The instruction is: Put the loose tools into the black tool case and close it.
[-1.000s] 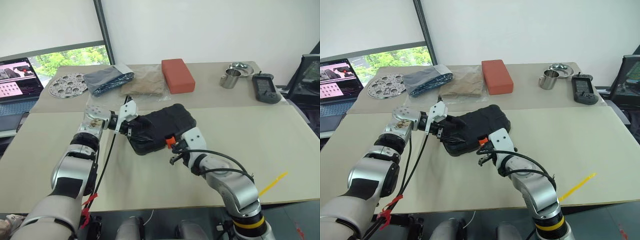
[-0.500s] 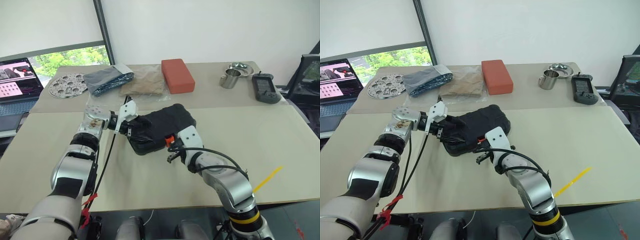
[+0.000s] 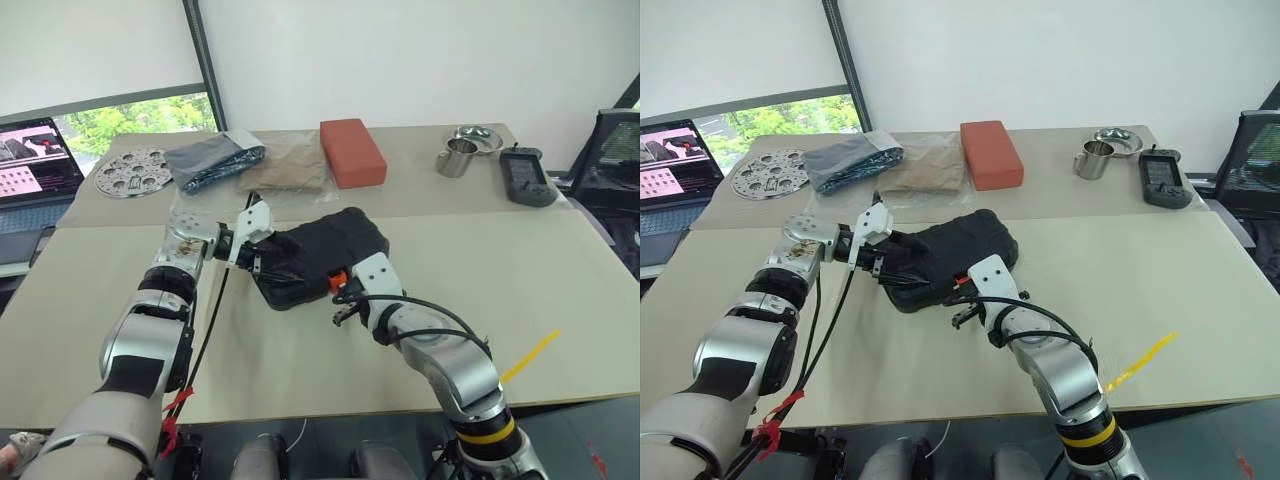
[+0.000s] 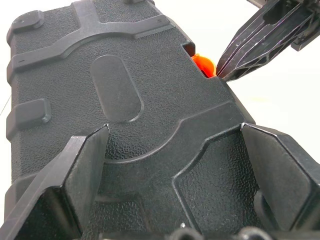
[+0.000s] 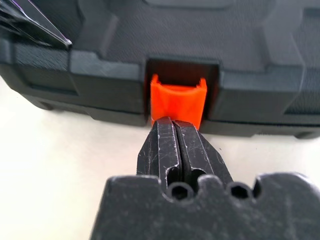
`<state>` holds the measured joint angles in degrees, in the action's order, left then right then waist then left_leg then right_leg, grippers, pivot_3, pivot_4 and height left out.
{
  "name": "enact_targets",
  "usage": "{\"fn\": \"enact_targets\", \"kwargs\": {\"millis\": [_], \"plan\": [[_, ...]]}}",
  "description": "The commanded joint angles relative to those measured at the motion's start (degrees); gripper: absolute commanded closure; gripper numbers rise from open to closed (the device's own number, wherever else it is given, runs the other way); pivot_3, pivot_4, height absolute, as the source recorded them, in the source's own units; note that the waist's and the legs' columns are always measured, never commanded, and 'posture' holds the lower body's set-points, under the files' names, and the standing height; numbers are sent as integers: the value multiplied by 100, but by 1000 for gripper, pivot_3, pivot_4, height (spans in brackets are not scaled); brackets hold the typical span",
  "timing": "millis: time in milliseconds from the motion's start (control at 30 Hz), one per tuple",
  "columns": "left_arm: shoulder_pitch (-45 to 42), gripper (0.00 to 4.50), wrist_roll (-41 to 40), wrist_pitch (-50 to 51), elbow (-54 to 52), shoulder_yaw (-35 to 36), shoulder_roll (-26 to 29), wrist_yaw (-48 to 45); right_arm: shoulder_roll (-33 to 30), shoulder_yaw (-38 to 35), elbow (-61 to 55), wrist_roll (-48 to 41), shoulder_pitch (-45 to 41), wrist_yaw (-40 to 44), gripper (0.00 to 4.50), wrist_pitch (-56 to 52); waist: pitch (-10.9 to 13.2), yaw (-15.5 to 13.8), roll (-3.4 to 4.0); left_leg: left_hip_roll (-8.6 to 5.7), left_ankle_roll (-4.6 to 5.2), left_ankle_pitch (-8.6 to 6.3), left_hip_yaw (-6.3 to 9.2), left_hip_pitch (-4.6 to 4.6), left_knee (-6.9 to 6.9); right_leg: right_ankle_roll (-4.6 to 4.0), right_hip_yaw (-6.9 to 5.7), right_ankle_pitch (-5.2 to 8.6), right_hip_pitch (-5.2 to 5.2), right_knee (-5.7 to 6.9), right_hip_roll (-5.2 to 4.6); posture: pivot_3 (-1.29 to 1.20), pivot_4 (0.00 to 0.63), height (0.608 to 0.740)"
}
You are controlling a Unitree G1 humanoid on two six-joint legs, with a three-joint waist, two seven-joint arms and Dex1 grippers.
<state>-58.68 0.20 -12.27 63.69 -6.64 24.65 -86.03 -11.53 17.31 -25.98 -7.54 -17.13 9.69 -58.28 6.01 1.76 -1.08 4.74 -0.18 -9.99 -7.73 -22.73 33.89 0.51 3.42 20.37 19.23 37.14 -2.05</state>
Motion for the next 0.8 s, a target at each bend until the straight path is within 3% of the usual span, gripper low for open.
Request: {"fn": "enact_targets", "kwargs": {"millis": [33,267,533,700,767,800], "plan": [[278,0,310,49,217,-282,-48,-7,60,-48,63,133,-177,-43,4417,321,0,7,0,0,0,0,0,0,0,0,0,0,0,0,0,0,150,740],[314,0,179,64,135,-152,-38,92,-92,-134,-301,-9,-10,226,4417,303,0,9,0,-2,0,0,0,-6,0,0,0,0,3,-1,-3,0,150,740],[822,0,-552,534,-1037,521,158,470,-1054,-766,-540,-470,692,1312,4417,1137,9,12,-12,-1,3,-2,0,-13,-2,1,-1,0,6,-6,-4,0,150,740],[2032,0,-1166,1156,-2794,1142,393,1228,-1719,-1640,161,-887,1024,2408,3106,2453,16,84,-16,2,6,-4,-4,-14,-8,1,6,0,7,-14,0,0,150,740],[2542,0,-1384,1544,-3580,1309,489,1492,-1886,-1847,502,-980,1097,2764,2210,2889,17,82,-16,6,6,-4,-6,-10,-10,1,14,0,5,-16,5,0,150,740],[2683,0,-1439,1674,-3822,1329,516,1584,-1920,-1887,587,-993,1122,2861,1994,3011,18,75,-15,7,5,-4,-6,-8,-10,1,15,0,4,-17,6,0,150,740]]}}
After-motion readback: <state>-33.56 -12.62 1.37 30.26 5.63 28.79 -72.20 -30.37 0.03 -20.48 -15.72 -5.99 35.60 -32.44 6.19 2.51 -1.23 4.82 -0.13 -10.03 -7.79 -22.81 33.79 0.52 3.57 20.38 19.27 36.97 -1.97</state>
